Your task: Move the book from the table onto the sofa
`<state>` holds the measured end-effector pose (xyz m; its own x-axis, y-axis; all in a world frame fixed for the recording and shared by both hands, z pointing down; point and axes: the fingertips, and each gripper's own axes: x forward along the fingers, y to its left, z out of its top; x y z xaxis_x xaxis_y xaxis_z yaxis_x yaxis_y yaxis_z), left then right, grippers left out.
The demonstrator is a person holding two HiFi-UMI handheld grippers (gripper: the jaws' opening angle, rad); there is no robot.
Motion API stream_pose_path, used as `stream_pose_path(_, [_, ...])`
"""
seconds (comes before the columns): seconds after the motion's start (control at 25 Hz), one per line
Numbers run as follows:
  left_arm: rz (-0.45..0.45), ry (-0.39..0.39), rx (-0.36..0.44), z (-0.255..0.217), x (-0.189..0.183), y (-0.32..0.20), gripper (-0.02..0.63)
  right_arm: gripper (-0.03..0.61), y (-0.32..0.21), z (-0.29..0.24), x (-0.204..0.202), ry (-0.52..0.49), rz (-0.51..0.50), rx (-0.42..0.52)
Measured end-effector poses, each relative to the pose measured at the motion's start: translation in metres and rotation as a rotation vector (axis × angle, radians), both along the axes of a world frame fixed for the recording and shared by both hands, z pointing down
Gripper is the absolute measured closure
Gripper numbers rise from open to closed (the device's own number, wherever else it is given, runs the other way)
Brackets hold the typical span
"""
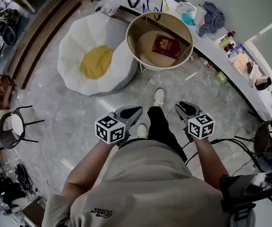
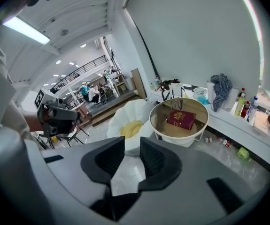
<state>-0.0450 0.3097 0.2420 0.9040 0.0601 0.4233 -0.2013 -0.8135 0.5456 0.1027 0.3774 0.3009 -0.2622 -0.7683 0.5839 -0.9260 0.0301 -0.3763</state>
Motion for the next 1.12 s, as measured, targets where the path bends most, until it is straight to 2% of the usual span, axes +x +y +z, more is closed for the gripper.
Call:
stream_pose_path(0.16, [-0.062, -0.049, -0.035, 0.023, 0.042, -0.068, 0.606, 0.469, -0.059, 0.037, 0.059, -0.107, 0.070, -0.019])
stream_pose_path(0.36, [-0.129, -0.058, -0.100, 0.049, 0.112, -0.155, 0.606, 0.468, -0.130, 0.087, 0.146, -0.230, 0.157, -0.063])
stream_pose_path(0.48, [-0.121, -0.119, -0.117, 0.077, 0.152, -0.195, 0.604, 0.468, -0.160, 0.125, 0.189, -0.286, 0.203, -0.105])
stream_pose_path(0.64, [-0.086, -0.181, -0.107, 0.128, 0.208, -0.243, 0.593, 0.468, -0.197, 0.182, 0.246, -0.310, 0.256, -0.144])
stream_pose_path(0.84, [-0.059, -0.262, -0.147, 0.200, 0.256, -0.284, 0.518, 0.465, -0.228, 0.236, 0.286, -0.356, 0.310, -0.170])
stream_pose_path(1.12, [-0.067, -0.393, -0.162, 0.313, 0.292, -0.336, 0.485, 0.454, -0.267, 0.313, 0.316, -0.394, 0.338, -0.200])
